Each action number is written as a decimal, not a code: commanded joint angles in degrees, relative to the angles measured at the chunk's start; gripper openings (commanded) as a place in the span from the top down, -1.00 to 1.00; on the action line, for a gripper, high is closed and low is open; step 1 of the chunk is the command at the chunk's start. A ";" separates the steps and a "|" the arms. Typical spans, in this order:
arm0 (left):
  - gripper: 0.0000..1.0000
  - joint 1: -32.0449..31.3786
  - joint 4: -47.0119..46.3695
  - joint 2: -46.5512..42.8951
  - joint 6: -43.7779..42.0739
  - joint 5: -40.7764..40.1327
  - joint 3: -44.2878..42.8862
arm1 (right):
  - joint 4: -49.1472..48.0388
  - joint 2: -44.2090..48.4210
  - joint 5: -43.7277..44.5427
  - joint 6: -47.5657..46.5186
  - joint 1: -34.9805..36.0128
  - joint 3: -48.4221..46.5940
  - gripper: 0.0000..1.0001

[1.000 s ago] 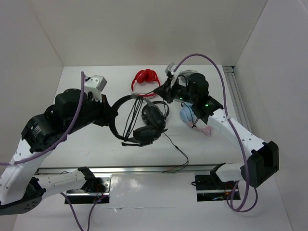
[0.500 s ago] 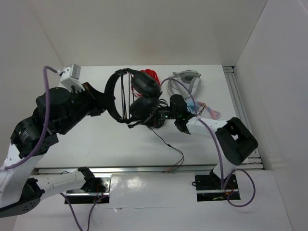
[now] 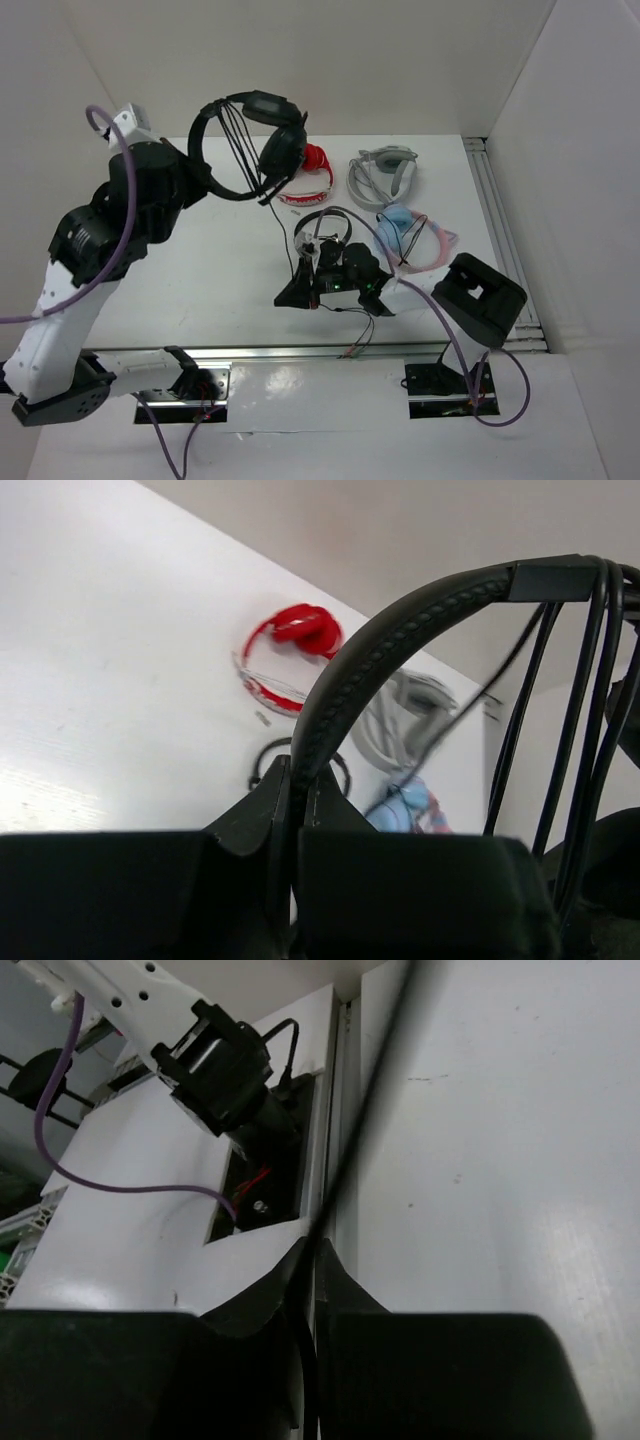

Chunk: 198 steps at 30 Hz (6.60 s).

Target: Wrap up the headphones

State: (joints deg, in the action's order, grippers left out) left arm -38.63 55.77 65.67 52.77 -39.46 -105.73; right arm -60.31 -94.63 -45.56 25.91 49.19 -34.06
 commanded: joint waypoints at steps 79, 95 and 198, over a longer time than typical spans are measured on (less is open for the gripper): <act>1.00 -9.97 -3.99 -10.74 -13.42 23.39 6.87 | 13.50 13.79 11.99 -10.45 -11.49 -5.77 0.81; 1.00 -9.97 -6.54 -9.24 -7.33 21.44 6.94 | -0.59 0.68 11.46 -4.11 -6.65 -4.08 0.46; 1.00 -7.86 2.84 -1.33 -22.98 16.53 32.70 | 66.66 28.53 90.65 -54.48 23.33 -31.60 1.00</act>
State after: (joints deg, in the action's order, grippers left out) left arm -44.84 55.83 66.35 28.93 -21.89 -71.99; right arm 12.47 -68.73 44.31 -27.00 75.07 -66.76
